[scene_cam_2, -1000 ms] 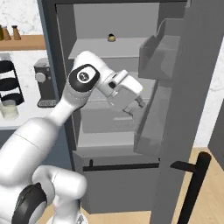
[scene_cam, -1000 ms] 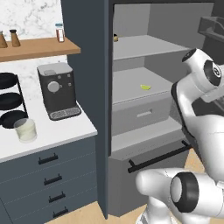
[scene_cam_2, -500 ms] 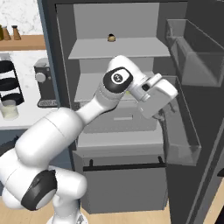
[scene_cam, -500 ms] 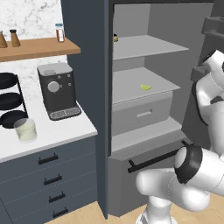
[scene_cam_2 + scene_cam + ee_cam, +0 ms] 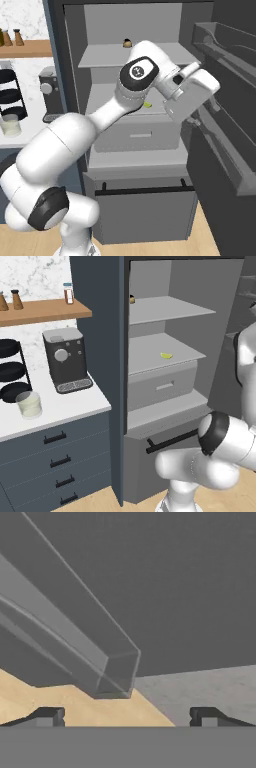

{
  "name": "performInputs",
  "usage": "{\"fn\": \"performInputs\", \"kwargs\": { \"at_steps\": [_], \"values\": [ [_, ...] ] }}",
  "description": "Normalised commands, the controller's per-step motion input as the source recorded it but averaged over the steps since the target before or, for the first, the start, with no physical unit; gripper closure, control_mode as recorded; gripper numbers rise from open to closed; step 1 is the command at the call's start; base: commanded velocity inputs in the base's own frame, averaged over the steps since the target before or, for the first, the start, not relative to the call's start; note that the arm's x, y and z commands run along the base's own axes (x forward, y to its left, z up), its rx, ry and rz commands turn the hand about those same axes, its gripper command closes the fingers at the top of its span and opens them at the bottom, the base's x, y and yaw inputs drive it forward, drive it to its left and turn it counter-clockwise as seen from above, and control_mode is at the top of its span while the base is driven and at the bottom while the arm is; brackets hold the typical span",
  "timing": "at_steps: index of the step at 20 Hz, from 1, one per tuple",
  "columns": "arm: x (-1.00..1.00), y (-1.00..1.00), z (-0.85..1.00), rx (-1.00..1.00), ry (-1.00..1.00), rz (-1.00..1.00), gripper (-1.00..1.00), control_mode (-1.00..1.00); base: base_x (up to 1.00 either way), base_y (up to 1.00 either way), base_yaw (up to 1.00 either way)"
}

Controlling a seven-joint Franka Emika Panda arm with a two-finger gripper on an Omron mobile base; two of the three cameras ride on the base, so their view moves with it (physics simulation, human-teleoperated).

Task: Grab a lemon wedge from the fridge and one ice cube from the ice bowl, and put them in the glass of lemonade.

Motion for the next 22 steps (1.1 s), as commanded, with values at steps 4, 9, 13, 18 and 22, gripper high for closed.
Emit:
{"fn": "performInputs", "kwargs": {
  "at_steps": [4,9,13,18,22],
  "values": [
    [-0.59,0.88,0.5,0.0,-0.08,0.0,-1.0,-1.0,0.0,0.0,0.0],
    [-0.07,1.0,-0.01,0.18,-0.23,0.04,-1.0,-1.0,0.0,0.0,0.0],
    [0.0,1.0,-0.16,0.23,-0.18,0.15,-1.0,-1.0,0.0,0.0,0.0],
    [0.0,1.0,-0.71,0.28,-0.11,0.23,-1.0,-1.0,0.0,0.0,0.0],
    [0.0,1.0,-1.0,0.26,-0.07,0.29,-1.0,-1.0,0.0,0.0,0.0]
  ]
}}
